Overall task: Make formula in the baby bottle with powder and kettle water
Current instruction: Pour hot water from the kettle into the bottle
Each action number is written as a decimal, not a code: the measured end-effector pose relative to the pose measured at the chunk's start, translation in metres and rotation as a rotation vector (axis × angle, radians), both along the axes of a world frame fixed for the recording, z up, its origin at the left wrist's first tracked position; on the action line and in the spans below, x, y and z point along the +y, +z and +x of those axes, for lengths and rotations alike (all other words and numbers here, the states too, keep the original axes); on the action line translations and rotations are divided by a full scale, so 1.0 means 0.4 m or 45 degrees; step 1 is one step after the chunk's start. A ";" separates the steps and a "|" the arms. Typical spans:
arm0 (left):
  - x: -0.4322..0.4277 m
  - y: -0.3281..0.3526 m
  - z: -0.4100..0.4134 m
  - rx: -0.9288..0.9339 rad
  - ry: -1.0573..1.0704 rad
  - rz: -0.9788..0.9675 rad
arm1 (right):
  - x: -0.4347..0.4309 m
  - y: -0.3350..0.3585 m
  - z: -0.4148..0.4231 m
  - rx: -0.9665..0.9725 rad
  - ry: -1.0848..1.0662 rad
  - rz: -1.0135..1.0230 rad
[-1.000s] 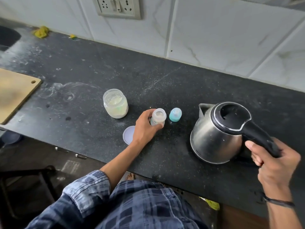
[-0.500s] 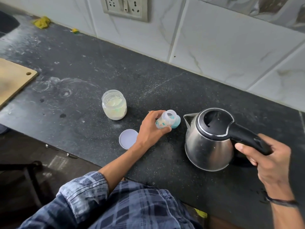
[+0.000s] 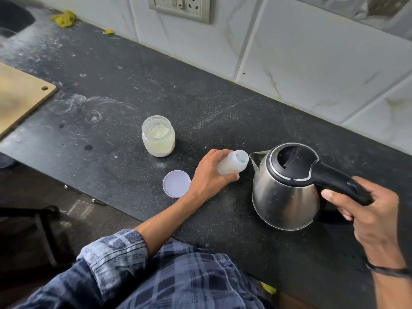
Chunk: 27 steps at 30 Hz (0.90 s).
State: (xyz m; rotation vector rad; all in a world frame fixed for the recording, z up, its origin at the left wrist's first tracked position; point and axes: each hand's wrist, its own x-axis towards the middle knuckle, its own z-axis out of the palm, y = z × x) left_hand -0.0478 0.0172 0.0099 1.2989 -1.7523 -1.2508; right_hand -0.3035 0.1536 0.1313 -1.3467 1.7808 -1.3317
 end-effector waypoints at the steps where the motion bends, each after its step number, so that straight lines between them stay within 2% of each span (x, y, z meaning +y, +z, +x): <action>1: 0.000 0.000 -0.001 -0.008 -0.005 -0.005 | -0.002 0.002 0.000 -0.004 0.004 0.004; 27: -0.009 -0.019 -0.001 -0.003 0.033 -0.023 | -0.049 0.023 -0.015 0.070 0.107 0.094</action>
